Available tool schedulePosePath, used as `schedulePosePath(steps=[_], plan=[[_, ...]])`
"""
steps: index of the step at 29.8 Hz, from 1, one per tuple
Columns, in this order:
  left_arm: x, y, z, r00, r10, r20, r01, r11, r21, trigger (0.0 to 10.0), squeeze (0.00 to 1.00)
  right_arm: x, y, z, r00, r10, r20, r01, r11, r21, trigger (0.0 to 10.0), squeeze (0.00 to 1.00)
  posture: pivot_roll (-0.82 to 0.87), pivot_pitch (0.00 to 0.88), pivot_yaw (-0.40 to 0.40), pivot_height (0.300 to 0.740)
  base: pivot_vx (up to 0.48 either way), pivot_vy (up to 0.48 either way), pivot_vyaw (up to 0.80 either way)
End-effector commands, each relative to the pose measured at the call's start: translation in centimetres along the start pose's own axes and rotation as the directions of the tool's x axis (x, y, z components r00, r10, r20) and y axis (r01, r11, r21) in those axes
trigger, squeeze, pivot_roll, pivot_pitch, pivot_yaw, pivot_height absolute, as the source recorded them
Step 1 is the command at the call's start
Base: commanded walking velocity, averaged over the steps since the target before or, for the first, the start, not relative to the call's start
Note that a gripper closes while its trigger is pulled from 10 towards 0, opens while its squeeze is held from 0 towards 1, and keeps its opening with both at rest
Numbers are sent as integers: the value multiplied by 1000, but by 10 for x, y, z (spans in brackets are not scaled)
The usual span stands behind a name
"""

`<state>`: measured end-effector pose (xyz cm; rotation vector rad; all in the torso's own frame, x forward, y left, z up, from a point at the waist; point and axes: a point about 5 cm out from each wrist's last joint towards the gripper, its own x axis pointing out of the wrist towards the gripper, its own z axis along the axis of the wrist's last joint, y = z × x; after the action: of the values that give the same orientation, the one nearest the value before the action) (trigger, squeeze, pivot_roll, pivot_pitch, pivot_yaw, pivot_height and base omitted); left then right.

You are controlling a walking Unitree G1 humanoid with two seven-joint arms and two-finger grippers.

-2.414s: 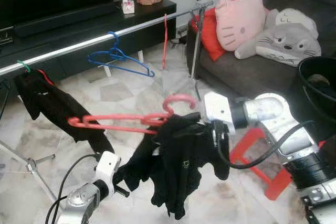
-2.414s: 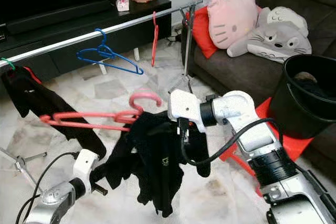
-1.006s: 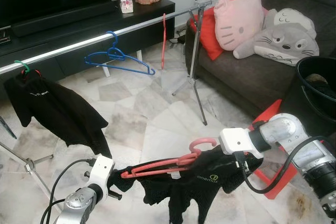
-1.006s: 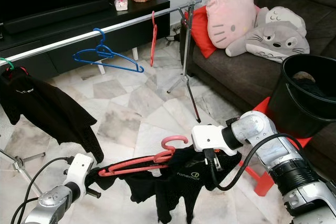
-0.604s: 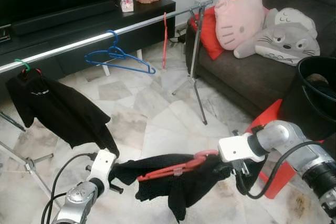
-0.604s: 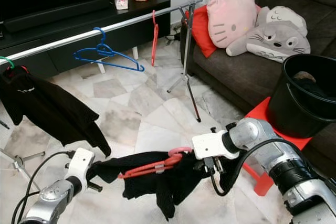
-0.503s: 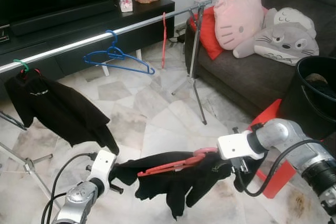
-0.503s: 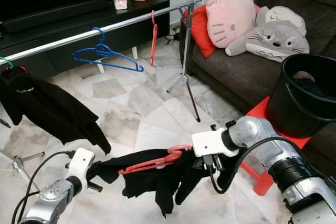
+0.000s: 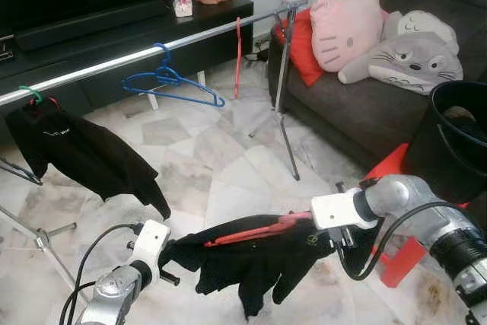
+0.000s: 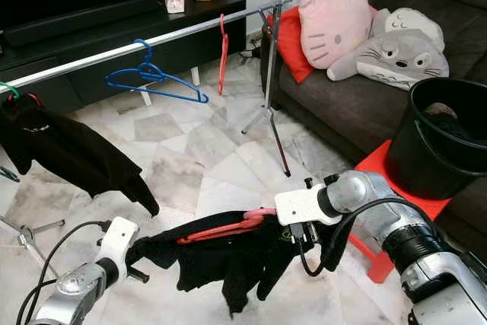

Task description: Hang hanger

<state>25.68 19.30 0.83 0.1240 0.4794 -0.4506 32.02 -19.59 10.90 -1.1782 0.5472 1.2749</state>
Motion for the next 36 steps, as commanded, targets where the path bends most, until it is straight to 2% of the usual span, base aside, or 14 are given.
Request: schedulePosePath(steps=[1,5,12,17,19,20,23,31,33,36], plan=[[-8,9,3,1000,0,2,0,1000,-18,10000,0,-3,-3,-4,999,-11,-50,10,1000,-13,10000,0,-92,24,56,740,0,0,0],[-12,4,20,994,-94,59,96,995,-36,10000,0,3,-3,-5,997,-39,-73,38,999,-15,10000,0,-89,25,57,740,0,0,0],[-20,-3,33,978,-198,63,200,980,-14,10000,0,11,-3,-6,992,-82,-93,83,997,2,10000,0,-84,24,60,740,0,0,0],[-28,-14,50,943,-322,83,321,947,27,10000,0,24,-6,-5,977,-176,-124,183,982,52,10000,0,-72,21,63,740,0,0,0],[-29,-15,52,940,-329,85,328,944,28,10000,0,25,-6,-4,975,-181,-125,189,981,54,10000,0,-72,21,63,740,0,0,0],[-30,-16,61,936,-337,106,335,942,38,10000,0,33,-4,2,978,-193,-84,201,973,110,10000,0,-70,19,63,740,0,0,0],[-31,-15,71,932,-339,126,335,941,51,10000,0,45,2,9,984,-175,-39,180,965,190,10000,0,-67,16,62,740,0,0,0],[-33,-15,81,929,-342,143,339,940,43,10000,0,57,8,10,980,-189,-70,199,961,194,10000,0,-60,10,63,740,0,0,0],[-34,-19,89,915,-368,168,365,930,50,10000,0,68,10,19,977,-211,-23,207,920,331,10000,0,-63,4,69,740,0,0,0],[-36,-26,95,898,-399,185,396,917,58,10000,0,80,14,22,971,-236,-38,230,878,421,10000,0,-53,0,65,740,0,0,0]])
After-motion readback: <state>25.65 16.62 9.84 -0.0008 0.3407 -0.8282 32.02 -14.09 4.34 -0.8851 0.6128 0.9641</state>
